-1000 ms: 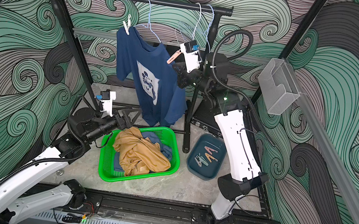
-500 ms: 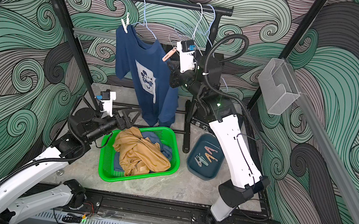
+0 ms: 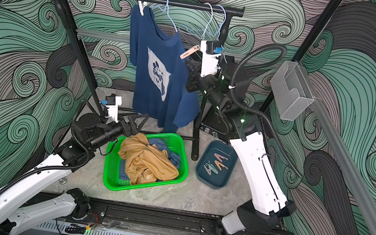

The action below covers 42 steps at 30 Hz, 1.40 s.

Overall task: Remove the clothespins securing t-shirts to the hanger
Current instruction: Pick up the hanger from the clothes rail.

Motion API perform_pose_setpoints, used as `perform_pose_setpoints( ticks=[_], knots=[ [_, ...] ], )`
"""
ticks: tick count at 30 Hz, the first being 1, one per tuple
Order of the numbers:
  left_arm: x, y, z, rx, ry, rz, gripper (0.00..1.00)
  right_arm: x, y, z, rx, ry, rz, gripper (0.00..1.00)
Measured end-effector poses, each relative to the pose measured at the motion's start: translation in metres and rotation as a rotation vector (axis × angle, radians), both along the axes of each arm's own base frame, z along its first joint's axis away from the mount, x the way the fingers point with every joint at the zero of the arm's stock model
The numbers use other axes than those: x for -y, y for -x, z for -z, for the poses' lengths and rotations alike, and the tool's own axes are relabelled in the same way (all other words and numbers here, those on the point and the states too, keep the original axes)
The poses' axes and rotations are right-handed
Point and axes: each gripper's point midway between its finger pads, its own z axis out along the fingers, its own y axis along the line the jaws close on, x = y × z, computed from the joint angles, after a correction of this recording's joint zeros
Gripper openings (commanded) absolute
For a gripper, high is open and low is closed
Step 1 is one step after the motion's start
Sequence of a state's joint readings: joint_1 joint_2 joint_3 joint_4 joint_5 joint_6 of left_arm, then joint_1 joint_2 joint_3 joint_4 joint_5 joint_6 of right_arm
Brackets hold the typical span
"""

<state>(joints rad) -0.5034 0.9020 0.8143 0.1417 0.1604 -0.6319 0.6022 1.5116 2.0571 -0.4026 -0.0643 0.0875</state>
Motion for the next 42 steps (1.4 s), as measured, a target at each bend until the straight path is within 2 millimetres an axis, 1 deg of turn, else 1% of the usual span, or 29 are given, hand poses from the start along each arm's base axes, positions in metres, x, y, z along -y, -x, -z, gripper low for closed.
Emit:
perform_pose_setpoints(
  ticks=[5, 10, 15, 23, 28, 31, 38, 42],
  knots=[
    [-0.007, 0.0, -0.001, 0.008, -0.015, -0.018, 0.89, 0.01, 0.016, 0.017, -0.034, 0.025, -0.005, 0.0],
    [-0.013, -0.002, 0.004, 0.006, -0.081, -0.044, 0.89, 0.016, 0.031, 0.029, -0.064, 0.046, -0.024, 0.0],
    [-0.022, -0.002, 0.001, 0.037, -0.198, -0.085, 0.9, 0.022, 0.052, 0.03, -0.079, 0.057, -0.061, 0.0],
    [-0.038, 0.006, 0.001, 0.082, -0.411, -0.096, 0.91, 0.035, 0.094, 0.026, -0.083, 0.068, -0.137, 0.0],
    [-0.048, 0.014, 0.004, 0.094, -0.503, -0.093, 0.91, 0.042, 0.119, 0.018, -0.065, 0.061, -0.189, 0.0],
    [-0.057, 0.019, 0.005, 0.091, -0.525, -0.106, 0.91, 0.048, 0.135, 0.008, -0.035, 0.056, -0.21, 0.0],
    [-0.07, 0.03, 0.004, 0.088, -0.534, -0.13, 0.91, 0.067, 0.165, -0.031, 0.082, 0.012, -0.221, 0.0],
    [-0.074, 0.036, 0.005, 0.086, -0.534, -0.135, 0.91, 0.072, 0.175, -0.055, 0.146, -0.03, -0.227, 0.0]
  ],
)
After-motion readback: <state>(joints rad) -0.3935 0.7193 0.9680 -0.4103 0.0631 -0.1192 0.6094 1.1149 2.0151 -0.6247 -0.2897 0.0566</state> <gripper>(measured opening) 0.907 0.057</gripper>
